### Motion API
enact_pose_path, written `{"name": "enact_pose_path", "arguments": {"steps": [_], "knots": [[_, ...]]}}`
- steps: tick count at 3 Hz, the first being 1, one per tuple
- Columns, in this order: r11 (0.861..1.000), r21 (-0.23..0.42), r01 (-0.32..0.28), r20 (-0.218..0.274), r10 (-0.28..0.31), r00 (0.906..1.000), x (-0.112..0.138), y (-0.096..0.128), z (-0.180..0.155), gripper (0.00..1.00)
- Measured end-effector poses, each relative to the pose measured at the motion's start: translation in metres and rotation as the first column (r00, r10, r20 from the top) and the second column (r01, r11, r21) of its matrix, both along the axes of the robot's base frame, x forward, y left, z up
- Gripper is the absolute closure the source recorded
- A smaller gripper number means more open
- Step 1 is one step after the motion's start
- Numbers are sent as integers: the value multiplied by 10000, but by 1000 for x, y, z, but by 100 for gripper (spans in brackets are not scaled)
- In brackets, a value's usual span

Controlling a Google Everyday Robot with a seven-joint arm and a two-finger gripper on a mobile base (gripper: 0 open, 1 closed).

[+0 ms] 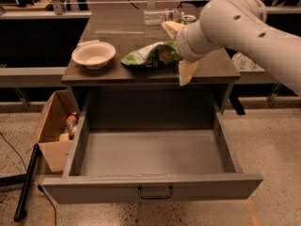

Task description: Pick green rice chip bag from top drawer and place on counter

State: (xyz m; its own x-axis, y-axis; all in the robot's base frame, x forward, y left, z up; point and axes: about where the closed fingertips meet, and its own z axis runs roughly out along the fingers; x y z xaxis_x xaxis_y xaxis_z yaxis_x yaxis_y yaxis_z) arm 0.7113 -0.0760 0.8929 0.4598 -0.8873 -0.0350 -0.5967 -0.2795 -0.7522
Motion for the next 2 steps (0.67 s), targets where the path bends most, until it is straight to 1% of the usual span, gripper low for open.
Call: {"name": "enact_pose_path", "arguments": {"steps": [1,2], "knots": [[9935,-394,1064,-732,-1091,9913,-43,-57,-7,0],[9918,-418,1210,-829,-1241,9888,-51,-60,-6,0]]}}
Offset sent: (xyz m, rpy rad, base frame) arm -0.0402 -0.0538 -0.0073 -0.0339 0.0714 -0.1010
